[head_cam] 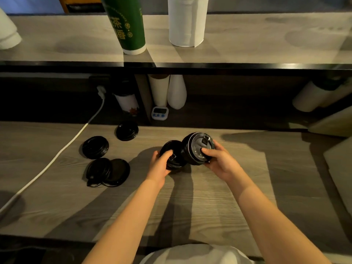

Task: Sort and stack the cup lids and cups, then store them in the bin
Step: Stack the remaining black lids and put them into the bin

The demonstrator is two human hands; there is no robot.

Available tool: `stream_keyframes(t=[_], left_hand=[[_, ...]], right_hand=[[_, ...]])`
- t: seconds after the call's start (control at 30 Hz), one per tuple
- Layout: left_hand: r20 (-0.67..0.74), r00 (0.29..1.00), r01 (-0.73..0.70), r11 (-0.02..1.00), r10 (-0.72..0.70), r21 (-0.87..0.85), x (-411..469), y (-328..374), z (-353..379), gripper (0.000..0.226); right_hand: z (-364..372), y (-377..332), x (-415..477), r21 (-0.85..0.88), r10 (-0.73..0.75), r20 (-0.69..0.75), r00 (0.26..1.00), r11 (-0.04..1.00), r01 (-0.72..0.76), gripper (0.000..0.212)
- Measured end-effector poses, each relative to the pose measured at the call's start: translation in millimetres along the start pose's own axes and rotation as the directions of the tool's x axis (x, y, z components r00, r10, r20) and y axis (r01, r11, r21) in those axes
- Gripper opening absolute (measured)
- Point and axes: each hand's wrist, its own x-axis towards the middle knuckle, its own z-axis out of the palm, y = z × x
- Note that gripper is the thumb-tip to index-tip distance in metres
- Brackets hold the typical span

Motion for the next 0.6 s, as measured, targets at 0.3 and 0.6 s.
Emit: stream_keyframes(t=[0.3, 0.6], left_hand=[[0.168, 0.985, -0.026, 1.0, 0.027, -0.006, -27, -5, 23, 0.024], [0.167, 0.986, -0.034, 0.998, 0.024, 0.059, -60, -12, 58, 0.025]], right_hand=[[7, -6, -30, -0.221, -0.074, 0.066, 0.995, 0.971, 0.087, 0.054], [-4, -23, -69, -0.437, -0.23, 0.016, 0.973, 0.873, 0.214, 0.06]])
